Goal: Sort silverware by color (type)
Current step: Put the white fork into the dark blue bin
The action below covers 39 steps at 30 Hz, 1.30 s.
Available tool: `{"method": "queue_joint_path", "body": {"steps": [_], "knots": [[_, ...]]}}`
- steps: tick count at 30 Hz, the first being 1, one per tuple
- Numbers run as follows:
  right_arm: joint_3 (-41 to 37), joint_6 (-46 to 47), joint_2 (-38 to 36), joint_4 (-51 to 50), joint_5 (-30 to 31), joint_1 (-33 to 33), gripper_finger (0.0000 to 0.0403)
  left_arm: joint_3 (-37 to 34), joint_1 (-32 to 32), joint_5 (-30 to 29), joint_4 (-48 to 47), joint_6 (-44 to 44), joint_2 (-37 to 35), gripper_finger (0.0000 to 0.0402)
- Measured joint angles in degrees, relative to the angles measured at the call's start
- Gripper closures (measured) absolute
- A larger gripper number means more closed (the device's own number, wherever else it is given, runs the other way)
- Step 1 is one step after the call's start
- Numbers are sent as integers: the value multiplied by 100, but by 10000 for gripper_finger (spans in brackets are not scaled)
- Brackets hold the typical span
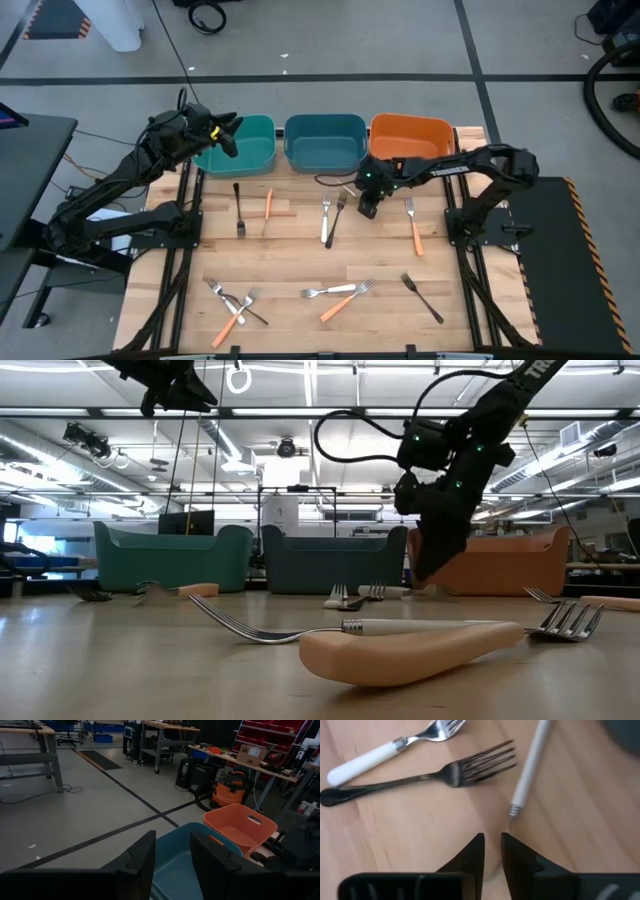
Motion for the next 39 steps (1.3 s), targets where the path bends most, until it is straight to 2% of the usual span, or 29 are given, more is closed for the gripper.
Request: {"method": "queue_joint_path", "body": {"steps": [5, 18, 21, 24, 26, 28, 34, 39], "knots": [[7, -47, 16, 6, 559, 57, 305, 0, 0, 0, 0, -17, 0, 271], [48, -88, 576, 13, 670, 67, 297, -4, 11, -2, -15, 4, -2, 271], [45, -55, 622, -101, 751, 42, 303, -4, 11, -4, -28, 2, -2, 271], [46, -28, 576, -170, 730, 10, 335, -4, 11, -3, -31, 2, -1, 271], [33, 25, 485, -251, 690, 6, 375, -4, 11, -2, -31, 2, -2, 271], [6, 116, 350, -400, 612, 4, 391, -4, 11, -2, -31, 2, -2, 271], [-2, 417, -299, -792, 519, 4, 396, -4, 11, -2, -31, 2, -2, 271], [1, 379, -1210, -926, -155, 12, 397, -4, 11, -2, -31, 2, -1, 271]]}}
